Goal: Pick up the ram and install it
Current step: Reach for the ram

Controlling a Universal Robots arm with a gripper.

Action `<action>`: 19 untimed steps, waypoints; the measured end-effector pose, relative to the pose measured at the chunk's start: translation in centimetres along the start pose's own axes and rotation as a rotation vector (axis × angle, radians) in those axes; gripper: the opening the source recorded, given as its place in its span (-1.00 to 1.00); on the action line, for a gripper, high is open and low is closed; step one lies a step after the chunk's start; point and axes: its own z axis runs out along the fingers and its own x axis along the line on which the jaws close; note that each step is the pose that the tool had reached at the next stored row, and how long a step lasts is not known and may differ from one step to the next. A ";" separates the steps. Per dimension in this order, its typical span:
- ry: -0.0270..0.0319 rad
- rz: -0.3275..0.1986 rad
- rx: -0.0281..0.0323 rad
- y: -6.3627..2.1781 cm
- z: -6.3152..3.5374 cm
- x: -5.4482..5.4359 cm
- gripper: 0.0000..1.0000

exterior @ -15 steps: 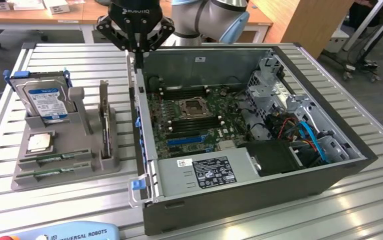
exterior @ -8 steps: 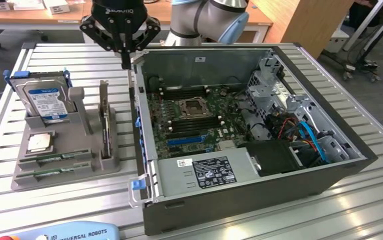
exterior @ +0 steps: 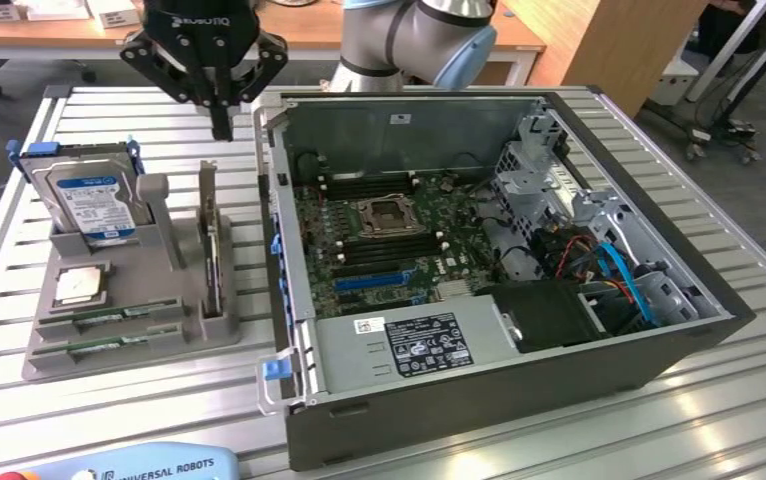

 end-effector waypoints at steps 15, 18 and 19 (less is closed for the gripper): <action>0.0001 0.000 0.0001 -0.40 -0.07 5.3 -0.80; 0.0001 0.000 0.0001 -0.47 -0.08 6.2 -0.80; 0.0000 0.000 0.0000 -0.49 -0.08 6.5 -0.80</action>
